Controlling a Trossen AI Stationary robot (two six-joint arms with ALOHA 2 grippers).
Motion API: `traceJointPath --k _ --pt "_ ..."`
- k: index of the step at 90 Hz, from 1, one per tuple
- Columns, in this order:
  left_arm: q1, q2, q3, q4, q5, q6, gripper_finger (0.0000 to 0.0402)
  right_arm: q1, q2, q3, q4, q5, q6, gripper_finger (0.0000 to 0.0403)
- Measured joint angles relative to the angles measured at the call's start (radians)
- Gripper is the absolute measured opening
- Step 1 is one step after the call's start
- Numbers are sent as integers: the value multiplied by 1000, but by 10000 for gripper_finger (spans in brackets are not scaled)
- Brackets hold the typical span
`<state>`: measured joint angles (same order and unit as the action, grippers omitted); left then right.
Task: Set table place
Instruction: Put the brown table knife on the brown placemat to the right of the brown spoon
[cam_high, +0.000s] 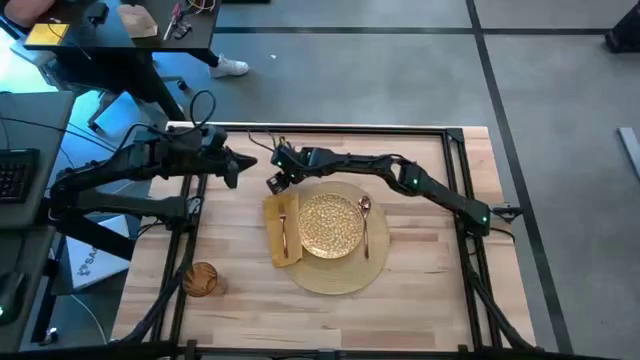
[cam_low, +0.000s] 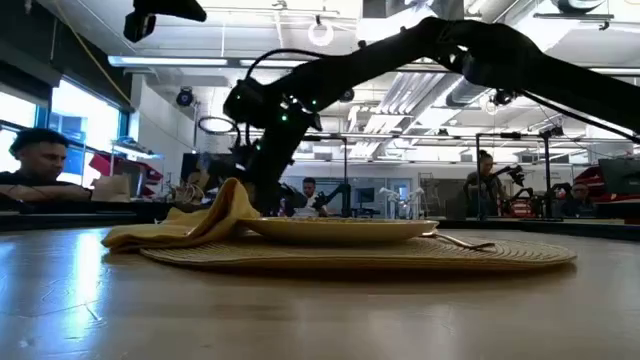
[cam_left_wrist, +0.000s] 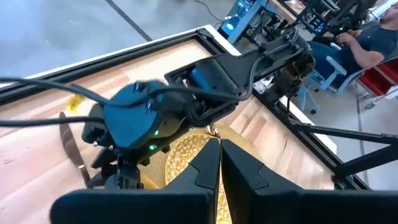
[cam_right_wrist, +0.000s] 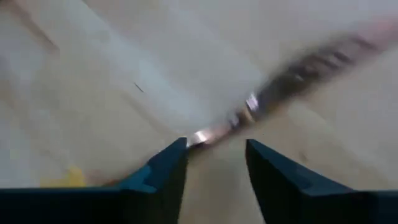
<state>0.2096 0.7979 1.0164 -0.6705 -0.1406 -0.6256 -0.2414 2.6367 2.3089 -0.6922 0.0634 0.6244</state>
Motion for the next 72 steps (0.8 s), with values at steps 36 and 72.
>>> traceJointPath --k 36,72 --pt "0 0 0 1 -4 1 0 -27 -32 36 -139 -11 -101 2" --pt "0 0 0 1 -8 0 0 -6 36 46 49 -133 -39 0"
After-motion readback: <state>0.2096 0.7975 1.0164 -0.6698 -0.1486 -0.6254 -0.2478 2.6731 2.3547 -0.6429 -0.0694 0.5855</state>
